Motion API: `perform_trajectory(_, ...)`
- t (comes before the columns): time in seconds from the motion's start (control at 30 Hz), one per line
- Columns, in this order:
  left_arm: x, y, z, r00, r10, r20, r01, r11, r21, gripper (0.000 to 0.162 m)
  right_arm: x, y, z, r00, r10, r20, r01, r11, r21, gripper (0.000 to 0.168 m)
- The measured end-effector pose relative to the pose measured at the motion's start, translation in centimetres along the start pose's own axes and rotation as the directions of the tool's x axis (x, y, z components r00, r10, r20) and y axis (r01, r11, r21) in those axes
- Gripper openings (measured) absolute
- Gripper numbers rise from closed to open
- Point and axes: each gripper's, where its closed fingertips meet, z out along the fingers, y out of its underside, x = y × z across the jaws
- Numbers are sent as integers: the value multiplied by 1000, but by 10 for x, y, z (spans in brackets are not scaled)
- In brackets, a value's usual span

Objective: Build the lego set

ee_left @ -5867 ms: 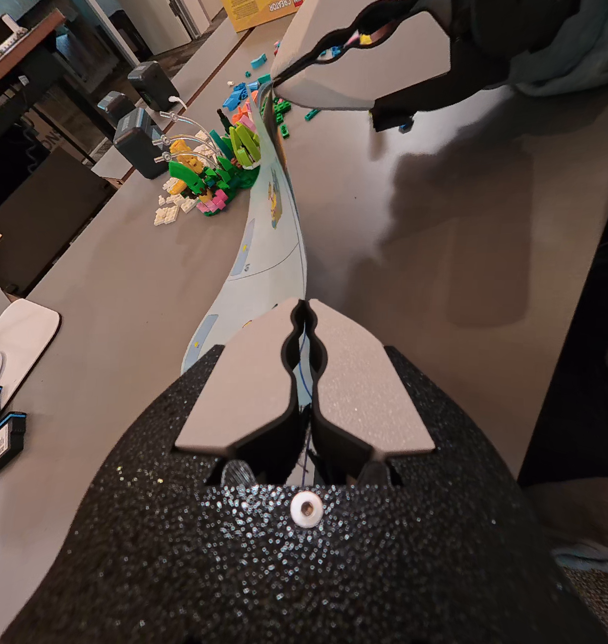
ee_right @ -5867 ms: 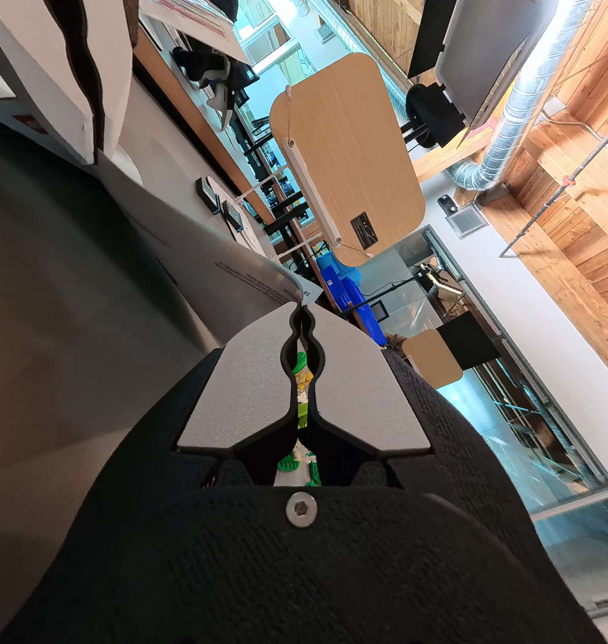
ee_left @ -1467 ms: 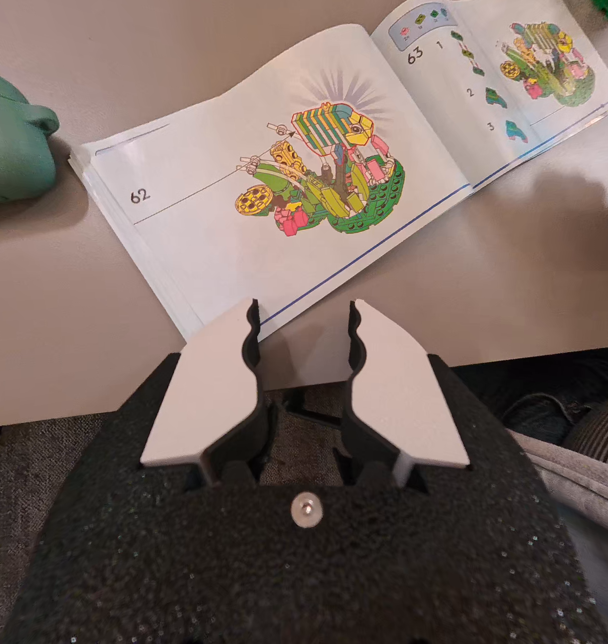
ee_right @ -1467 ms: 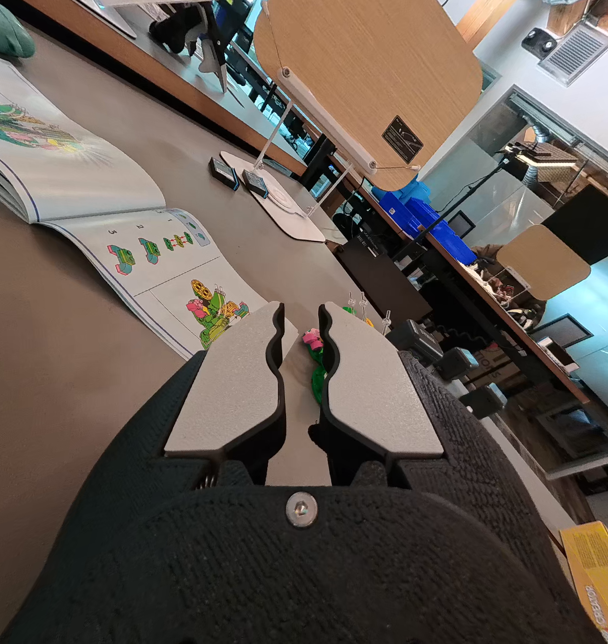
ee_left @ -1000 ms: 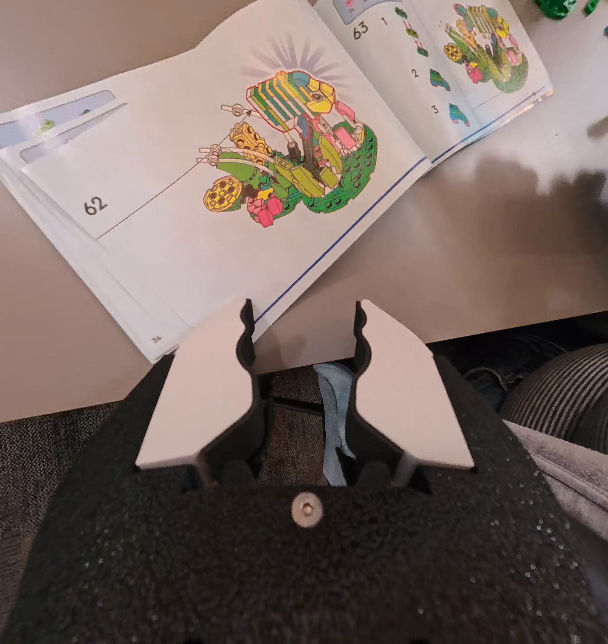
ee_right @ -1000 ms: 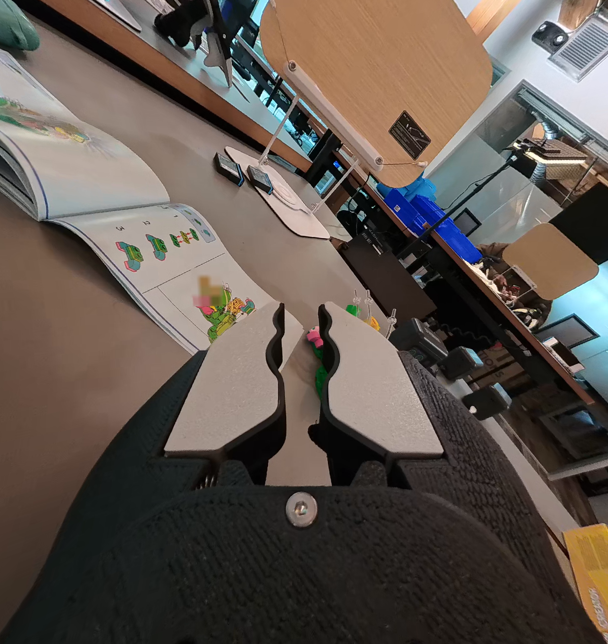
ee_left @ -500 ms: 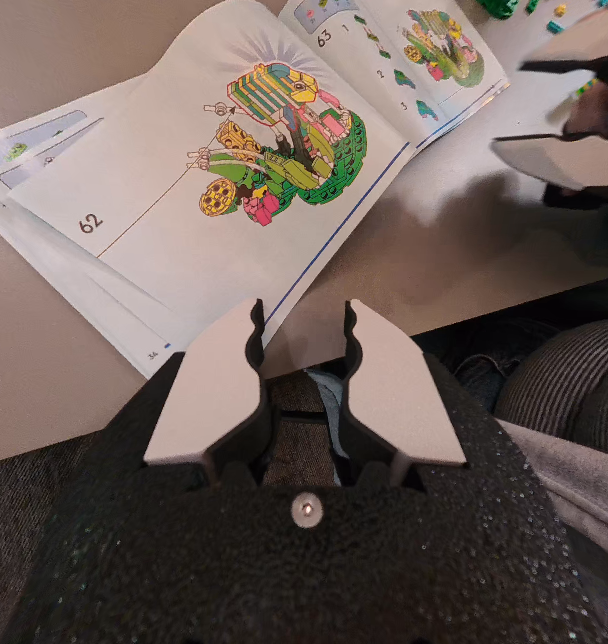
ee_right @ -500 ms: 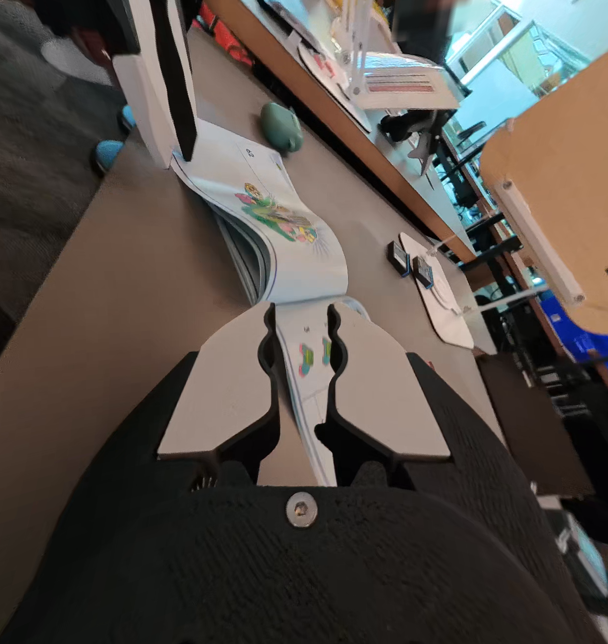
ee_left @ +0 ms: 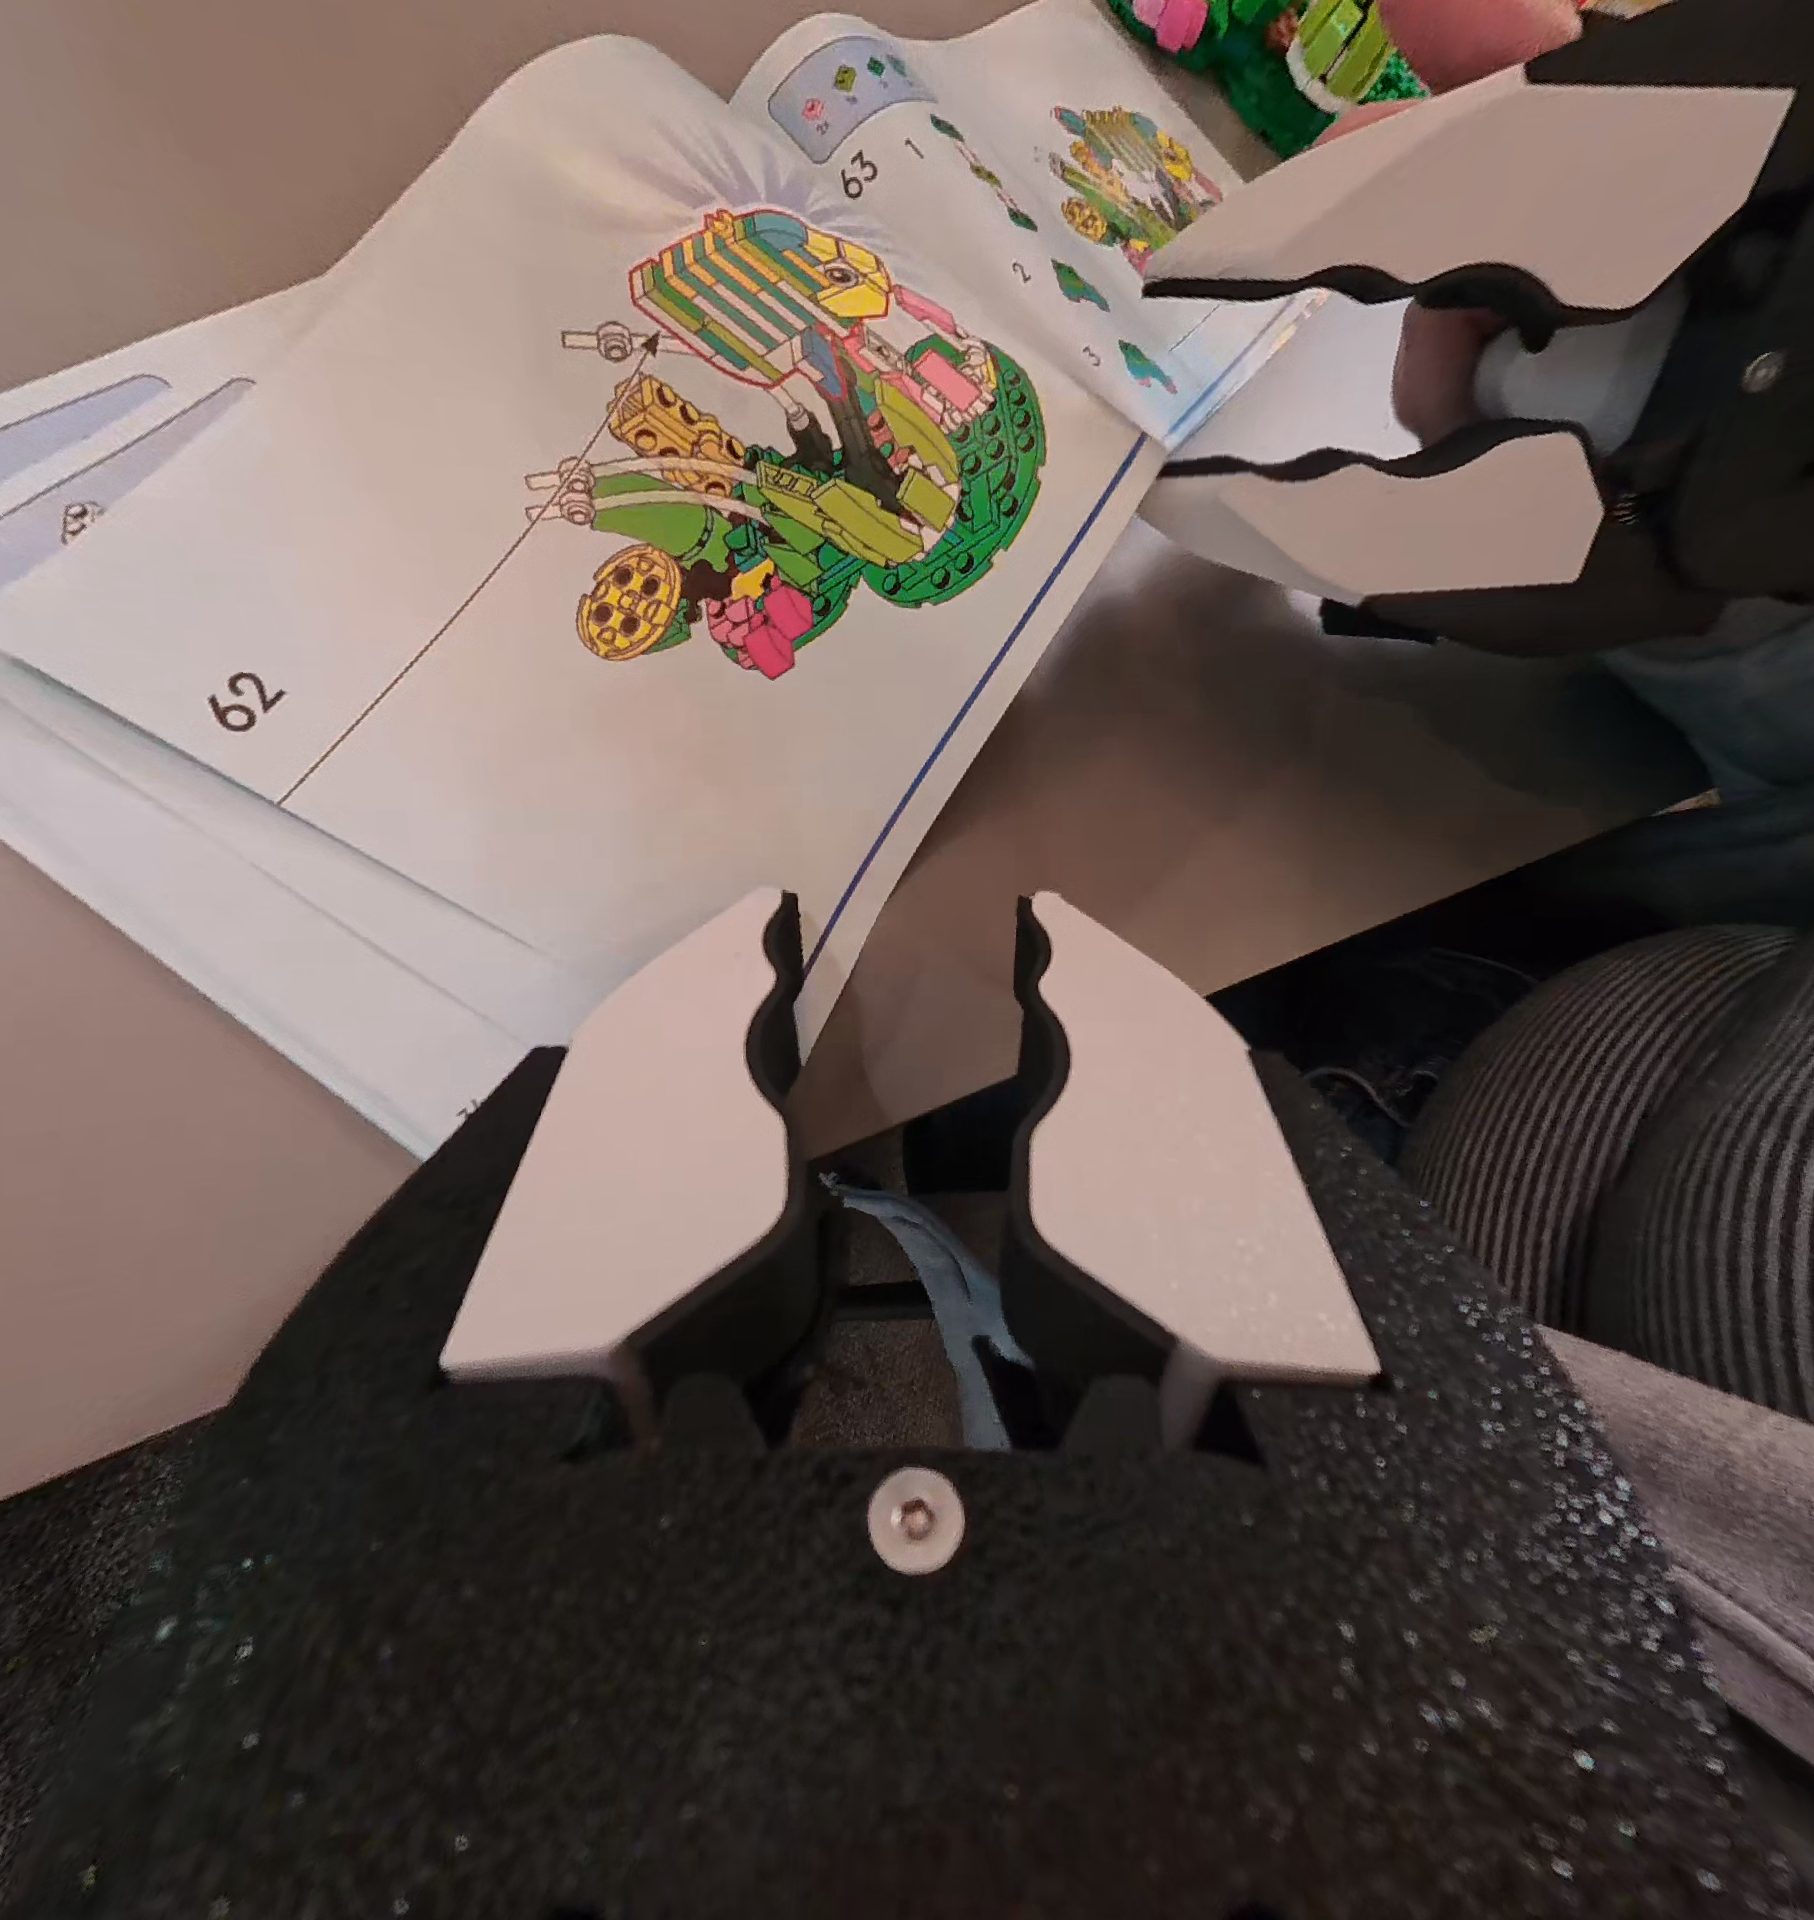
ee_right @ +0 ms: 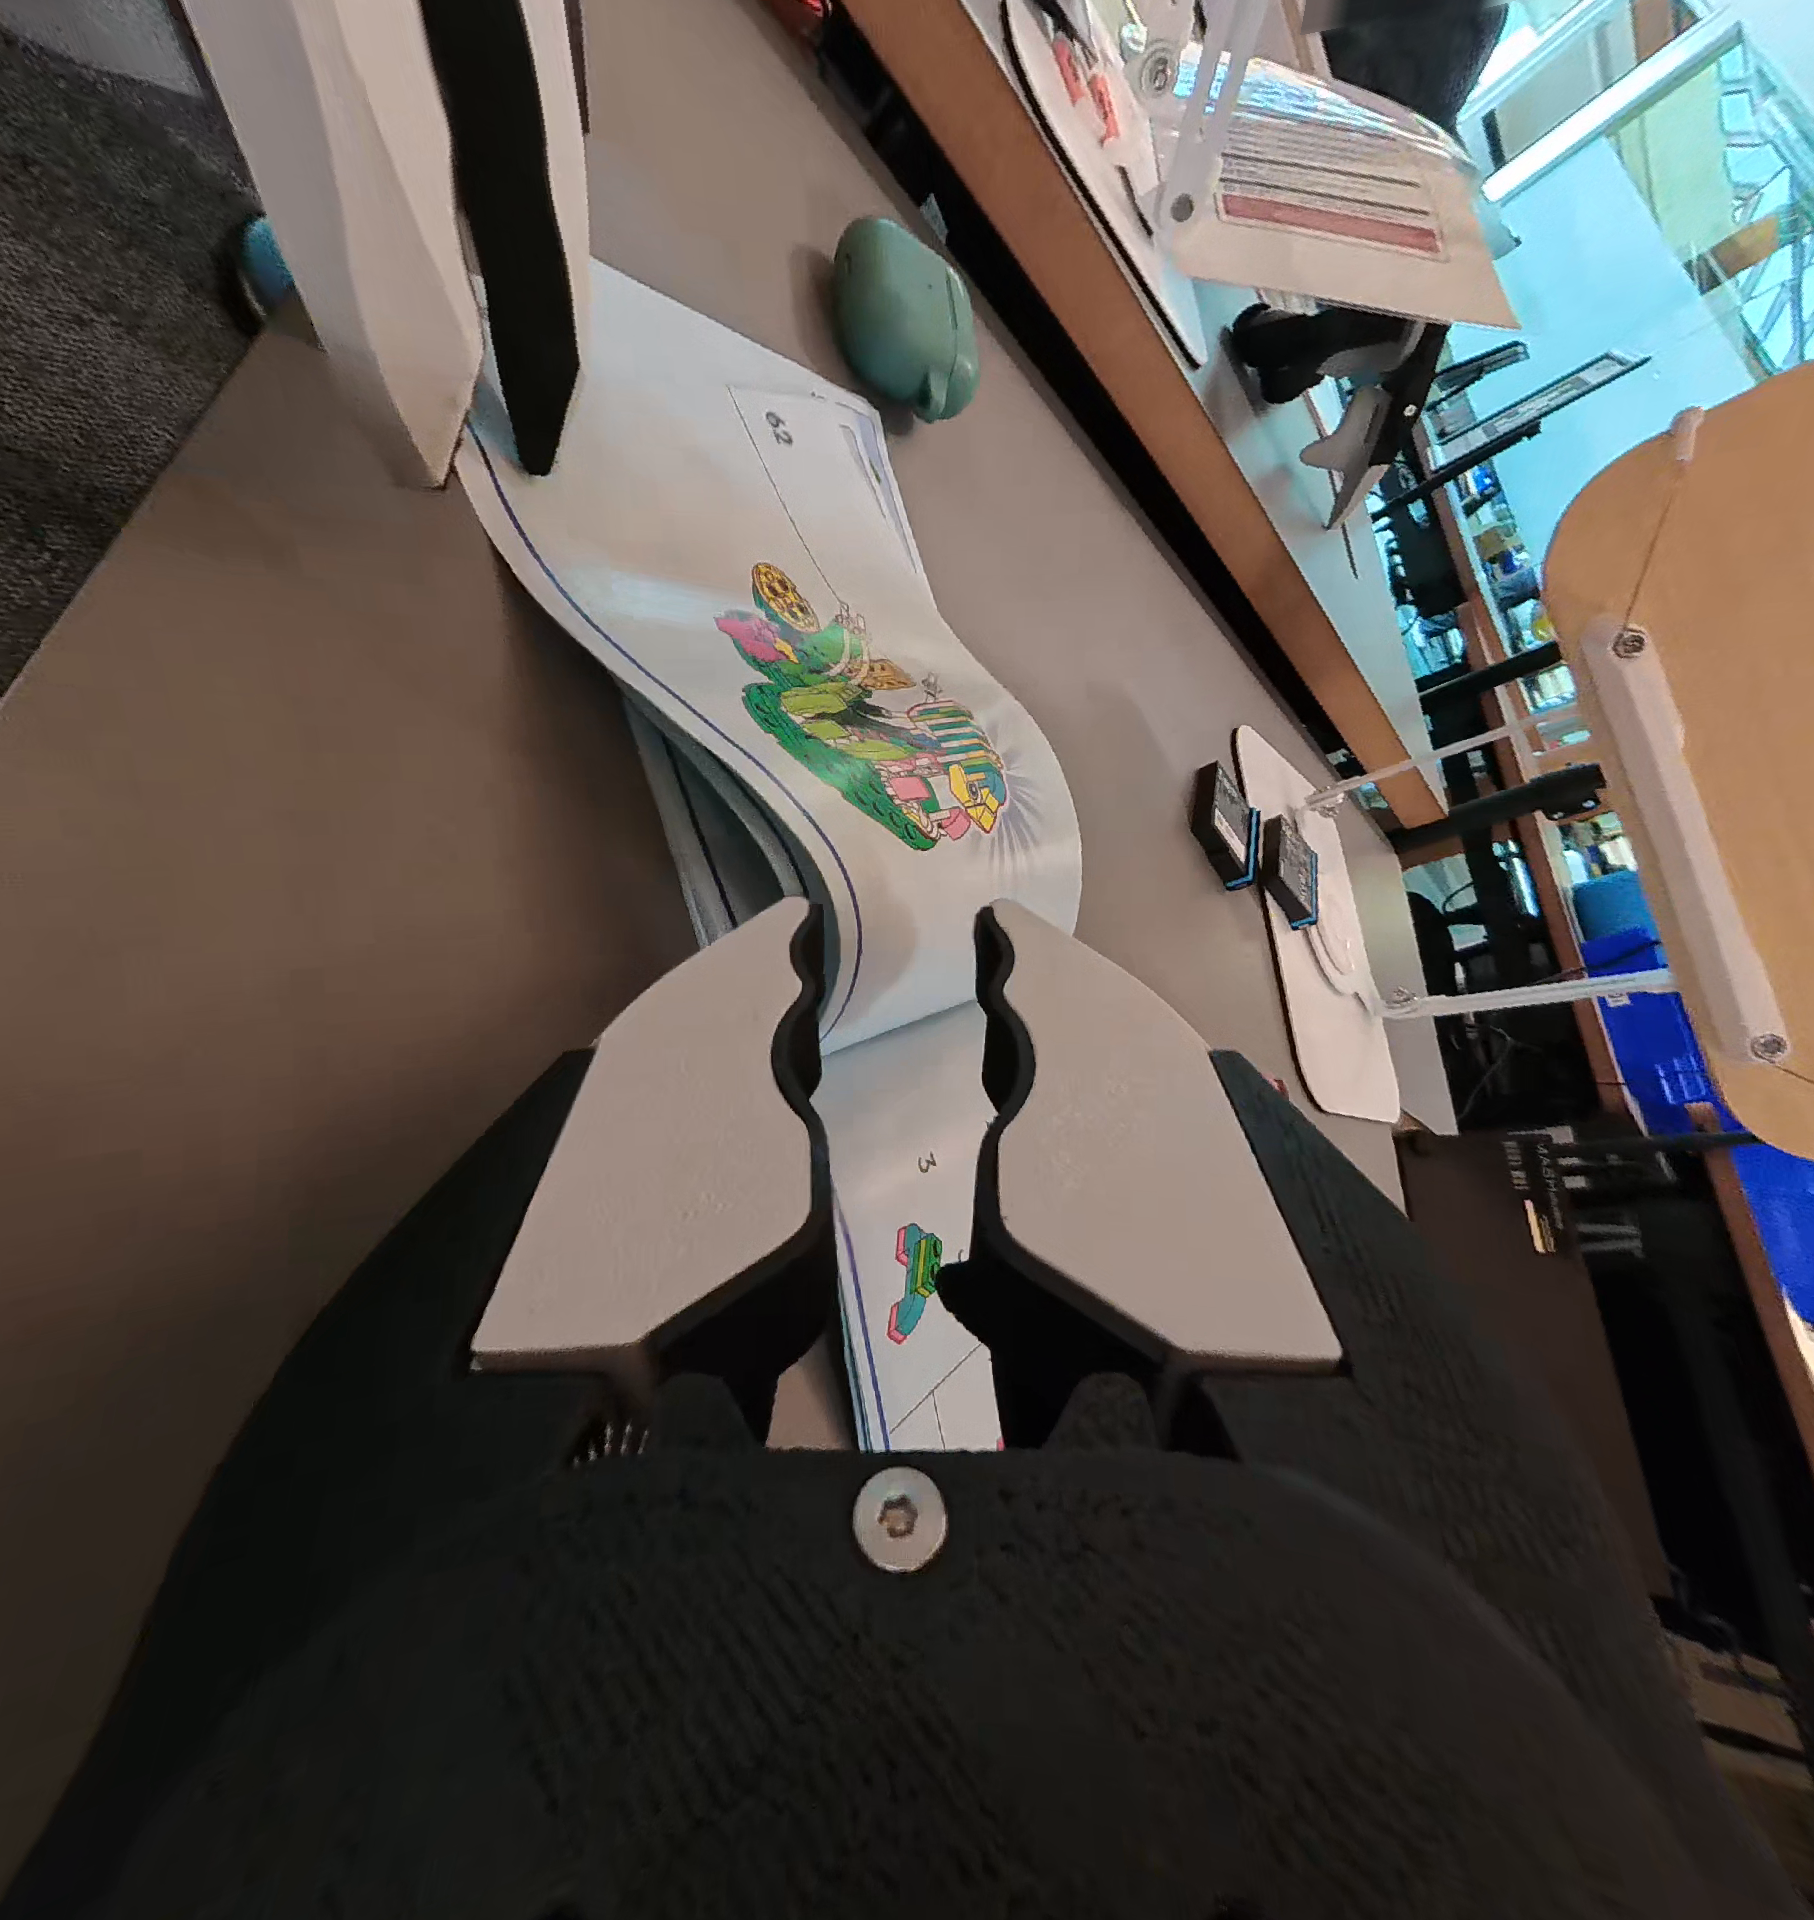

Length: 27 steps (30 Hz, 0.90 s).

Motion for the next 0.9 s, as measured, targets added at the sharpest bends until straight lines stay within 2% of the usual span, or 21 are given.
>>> perform_trajectory(0.13, 4, -3, 0, 1000, -1, -24, 1, 1000, 23, 47, 7, 1, 2, 997, -4, -75, 2, 1000, -17, 21)
perform_trajectory(0.2, 7, -14, -4, 999, 30, -12, -28, 995, 94, 54, 12, 3, 1, 992, 20, -125, -24, 999, -25, 17)
perform_trajectory(0.33, 12, -40, -24, 995, 90, 42, -97, 968, 233, 56, 28, 11, -6, 965, 166, -204, -172, 985, -13, 14)
perform_trajectory(0.4, 11, -46, -31, 991, 111, 68, -125, 959, 254, 57, 38, 19, -10, 935, 251, -249, -261, 965, -6, 14)
perform_trajectory(0.57, 6, -43, -26, 989, 114, 93, -131, 968, 214, 63, 63, 46, -18, 796, 512, -324, -525, 849, 52, 15)
perform_trajectory(0.7, 18, -42, -6, 995, 101, 18, -103, 977, 187, 64, 77, 70, -26, 692, 629, -354, -647, 758, 83, 16)
perform_trajectory(0.9, 39, -41, 25, 986, 156, -59, -151, 985, 82, 71, 99, 82, -38, 733, 503, -458, -544, 838, 48, 18)
